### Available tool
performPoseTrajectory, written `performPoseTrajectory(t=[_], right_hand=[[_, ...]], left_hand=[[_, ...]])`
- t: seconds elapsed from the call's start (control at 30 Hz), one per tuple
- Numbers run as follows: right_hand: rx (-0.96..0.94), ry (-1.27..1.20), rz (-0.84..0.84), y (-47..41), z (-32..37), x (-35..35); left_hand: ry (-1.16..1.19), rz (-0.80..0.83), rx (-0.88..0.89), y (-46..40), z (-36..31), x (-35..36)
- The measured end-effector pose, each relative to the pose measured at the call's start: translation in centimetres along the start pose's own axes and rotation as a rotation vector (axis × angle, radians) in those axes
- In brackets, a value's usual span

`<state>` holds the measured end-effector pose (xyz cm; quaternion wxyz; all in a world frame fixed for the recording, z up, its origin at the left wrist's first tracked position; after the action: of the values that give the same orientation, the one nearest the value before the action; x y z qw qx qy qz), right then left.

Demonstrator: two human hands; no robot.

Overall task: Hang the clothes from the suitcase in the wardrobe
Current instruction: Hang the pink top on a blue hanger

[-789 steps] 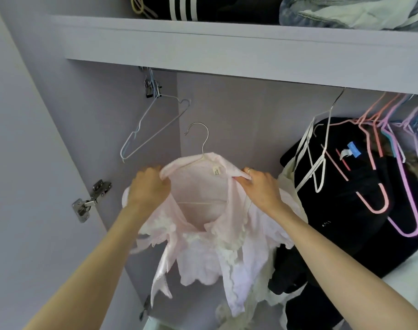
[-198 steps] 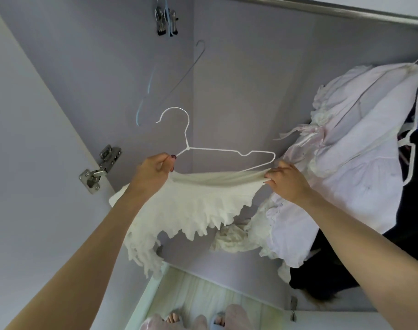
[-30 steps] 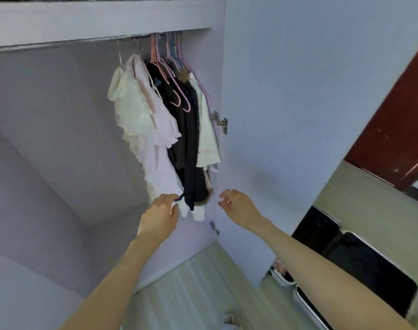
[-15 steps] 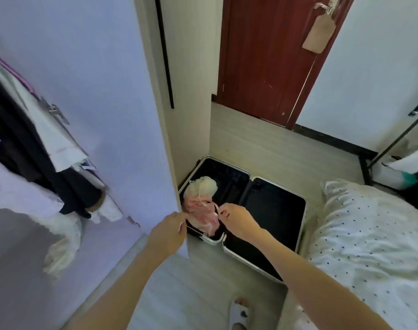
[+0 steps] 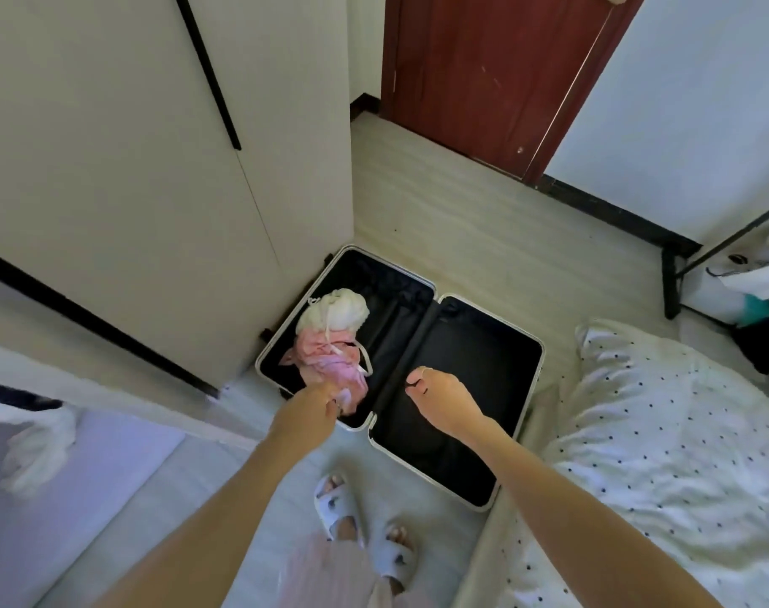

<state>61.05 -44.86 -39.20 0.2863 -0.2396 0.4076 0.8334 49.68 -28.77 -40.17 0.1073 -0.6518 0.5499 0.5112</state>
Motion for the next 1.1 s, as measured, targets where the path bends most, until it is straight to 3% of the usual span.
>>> performPoseTrajectory(t=[0.27, 0.57, 0.63, 0.77, 0.87, 1.0, 1.1], right_hand=[[0.046, 0.041, 0.029, -13.6, -4.9, 2.7], [0.050, 0.120, 0.118, -32.6, -17.4, 14.9], [-0.006, 0.160, 0.117, -37.2, -20.2, 18.3], [-0.145, 0.181, 0.070, -44.6, -23.6, 23.8], [-0.197, 0.155, 0.057, -48.3, -24.8, 26.7], [-0.228, 0.120, 0.089, -50.6, -25.4, 28.6], [-0.209, 0.065, 0.109, -49.8, -24.9, 28.1]], left_hand=[[0.000, 0.084, -0.098, -13.7, 3.6, 7.5], [-0.004, 0.230, -0.236, -28.9, 16.6, 27.1], [-0.113, 0.256, -0.186, -32.3, 19.3, 32.0], [-0.559, 0.334, 0.039, -38.0, 22.8, 39.3], [-0.645, 0.373, 0.048, -41.0, 25.4, 43.1], [-0.589, 0.421, -0.009, -43.1, 27.6, 45.0], [-0.178, 0.380, -0.166, -42.2, 27.0, 43.6]])
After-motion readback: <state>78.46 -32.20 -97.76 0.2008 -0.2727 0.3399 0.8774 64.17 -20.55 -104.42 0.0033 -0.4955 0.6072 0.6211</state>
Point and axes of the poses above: each hand's wrist, its own y-axis away from the middle knuckle, its own x-axis out of the palm, z = x × y, the point moved 5 cm from there along -y, towards the middle knuckle, and after that the axes turned 4 degrees about -y, right-handed, at the moved point
